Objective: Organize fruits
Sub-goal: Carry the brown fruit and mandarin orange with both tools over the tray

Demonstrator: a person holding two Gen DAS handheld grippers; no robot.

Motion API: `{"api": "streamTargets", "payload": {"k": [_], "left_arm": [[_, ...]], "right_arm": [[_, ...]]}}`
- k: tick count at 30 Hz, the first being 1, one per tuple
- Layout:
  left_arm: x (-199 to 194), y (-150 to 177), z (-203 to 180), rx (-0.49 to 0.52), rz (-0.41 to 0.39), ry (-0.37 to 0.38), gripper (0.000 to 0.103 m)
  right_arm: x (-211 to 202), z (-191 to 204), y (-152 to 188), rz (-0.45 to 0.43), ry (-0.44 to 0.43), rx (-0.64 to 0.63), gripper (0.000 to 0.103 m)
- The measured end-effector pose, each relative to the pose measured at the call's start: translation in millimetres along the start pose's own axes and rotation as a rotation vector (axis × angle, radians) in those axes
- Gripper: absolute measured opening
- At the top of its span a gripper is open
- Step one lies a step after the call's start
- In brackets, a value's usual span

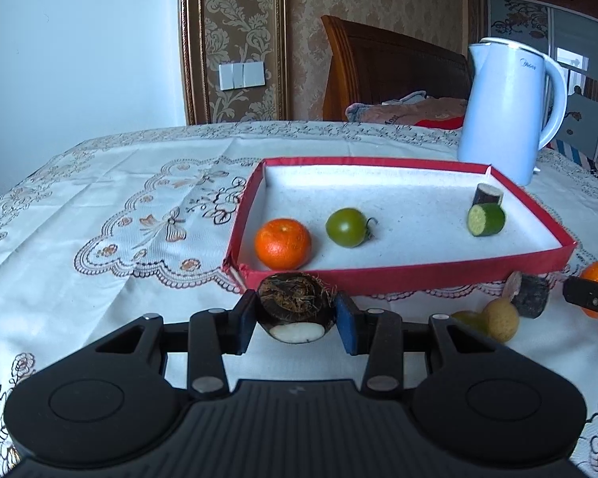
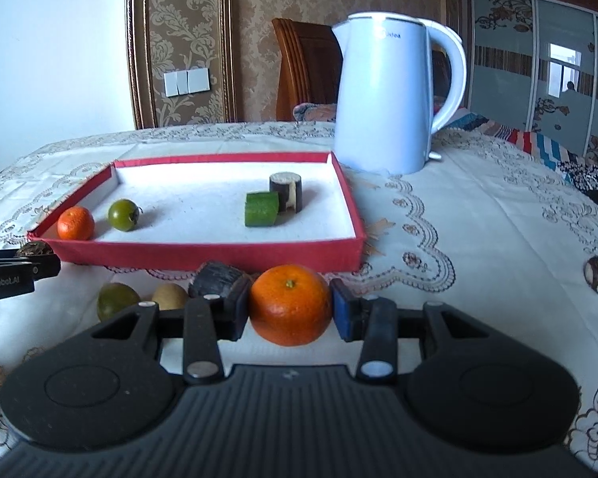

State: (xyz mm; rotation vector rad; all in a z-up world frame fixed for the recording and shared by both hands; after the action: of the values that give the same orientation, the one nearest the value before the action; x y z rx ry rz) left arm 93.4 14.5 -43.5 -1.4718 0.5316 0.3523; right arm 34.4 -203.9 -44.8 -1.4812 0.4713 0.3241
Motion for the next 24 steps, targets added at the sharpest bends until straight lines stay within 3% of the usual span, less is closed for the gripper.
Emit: {"api": "streamTargets", "payload": {"k": [9,24], "left_arm": [[-11,-16,-12,0.009,-0.042,0.009,0.041],[10,-36,-32,0.025,-0.057,-0.001,0.041]], "right_arm": [[-6,6,-15,-0.037,-0.001,-0.022,0.04],[11,6,-40,-0.068,0.017,-0.033,0.04]]}}
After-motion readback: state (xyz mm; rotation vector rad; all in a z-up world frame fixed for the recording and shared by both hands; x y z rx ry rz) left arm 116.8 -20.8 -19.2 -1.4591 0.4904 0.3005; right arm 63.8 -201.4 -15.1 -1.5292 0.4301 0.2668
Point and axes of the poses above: each gripper's, at about its wrist camera, not at the fingertips, and x roughly the way its jaws point, z to its left, y to its underside, the point moved 5 cm from there along x, roughly the way its jaws point
